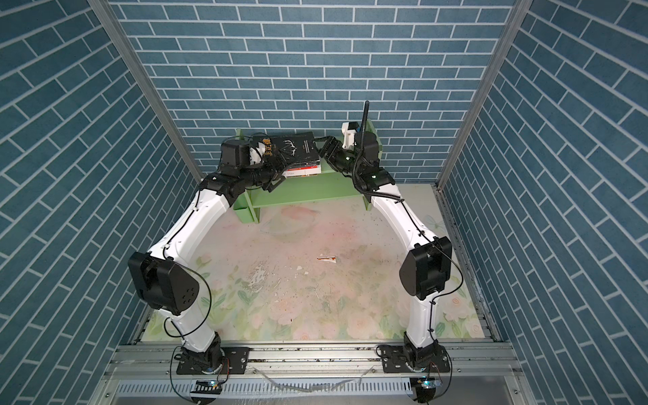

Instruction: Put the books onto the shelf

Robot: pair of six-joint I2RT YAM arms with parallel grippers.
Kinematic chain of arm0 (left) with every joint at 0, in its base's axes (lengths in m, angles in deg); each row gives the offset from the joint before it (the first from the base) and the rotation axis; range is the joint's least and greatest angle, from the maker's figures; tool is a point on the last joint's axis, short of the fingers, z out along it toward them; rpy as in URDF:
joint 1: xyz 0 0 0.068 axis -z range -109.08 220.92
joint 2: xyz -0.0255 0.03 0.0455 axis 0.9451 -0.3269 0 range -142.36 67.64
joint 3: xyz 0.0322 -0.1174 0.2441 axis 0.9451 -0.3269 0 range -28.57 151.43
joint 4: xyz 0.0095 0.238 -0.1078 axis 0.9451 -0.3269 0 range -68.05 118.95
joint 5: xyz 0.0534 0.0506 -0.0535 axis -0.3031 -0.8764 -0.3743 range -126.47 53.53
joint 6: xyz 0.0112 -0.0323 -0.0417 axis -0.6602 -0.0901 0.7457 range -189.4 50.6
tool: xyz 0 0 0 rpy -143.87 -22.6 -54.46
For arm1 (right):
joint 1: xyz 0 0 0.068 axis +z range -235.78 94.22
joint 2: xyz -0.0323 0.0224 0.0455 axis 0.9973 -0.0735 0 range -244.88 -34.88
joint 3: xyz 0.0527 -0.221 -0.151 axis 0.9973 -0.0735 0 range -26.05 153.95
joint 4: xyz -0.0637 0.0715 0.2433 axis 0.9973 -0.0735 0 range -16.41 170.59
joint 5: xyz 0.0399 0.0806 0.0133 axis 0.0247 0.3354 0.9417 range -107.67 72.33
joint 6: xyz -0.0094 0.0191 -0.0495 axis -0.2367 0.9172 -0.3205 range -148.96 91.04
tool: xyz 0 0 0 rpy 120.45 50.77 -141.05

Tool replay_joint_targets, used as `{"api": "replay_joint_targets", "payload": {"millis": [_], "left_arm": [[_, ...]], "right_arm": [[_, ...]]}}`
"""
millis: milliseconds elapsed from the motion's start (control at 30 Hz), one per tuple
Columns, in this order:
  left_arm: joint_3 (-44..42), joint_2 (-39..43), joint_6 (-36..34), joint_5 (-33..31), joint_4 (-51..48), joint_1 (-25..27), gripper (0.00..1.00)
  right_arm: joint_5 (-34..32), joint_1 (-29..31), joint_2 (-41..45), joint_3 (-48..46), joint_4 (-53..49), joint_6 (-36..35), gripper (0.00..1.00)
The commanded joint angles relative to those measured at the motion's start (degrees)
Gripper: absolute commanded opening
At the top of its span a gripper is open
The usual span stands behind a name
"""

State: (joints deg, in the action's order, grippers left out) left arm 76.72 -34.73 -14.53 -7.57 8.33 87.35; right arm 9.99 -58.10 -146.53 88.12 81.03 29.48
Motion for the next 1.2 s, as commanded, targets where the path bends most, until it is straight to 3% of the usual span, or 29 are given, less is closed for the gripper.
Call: {"api": "replay_joint_targets", "payload": {"millis": [0, 167, 433, 1167], "left_arm": [[3.31, -1.15, -0.61, -2.69, 1.96, 0.17, 1.0], [7.23, -4.16, 0.61, -2.16, 0.56, 0.18, 1.0], [3.59, -2.75, 4.8, -0.78, 4.75, 0.02, 1.0], [7.03, -1.46, 7.94, 5.66, 5.68, -5.2, 1.0]], "right_arm": [[0.29, 0.53, -1.52, 1.29, -0.83, -1.13, 0.74], [0.57, 0.53, -2.59, 2.64, -1.44, -1.23, 0.74], [0.86, 0.51, -3.89, 4.03, -1.5, -1.22, 0.74], [2.31, 0.88, -4.44, 3.61, -0.46, 0.19, 0.74]]}}
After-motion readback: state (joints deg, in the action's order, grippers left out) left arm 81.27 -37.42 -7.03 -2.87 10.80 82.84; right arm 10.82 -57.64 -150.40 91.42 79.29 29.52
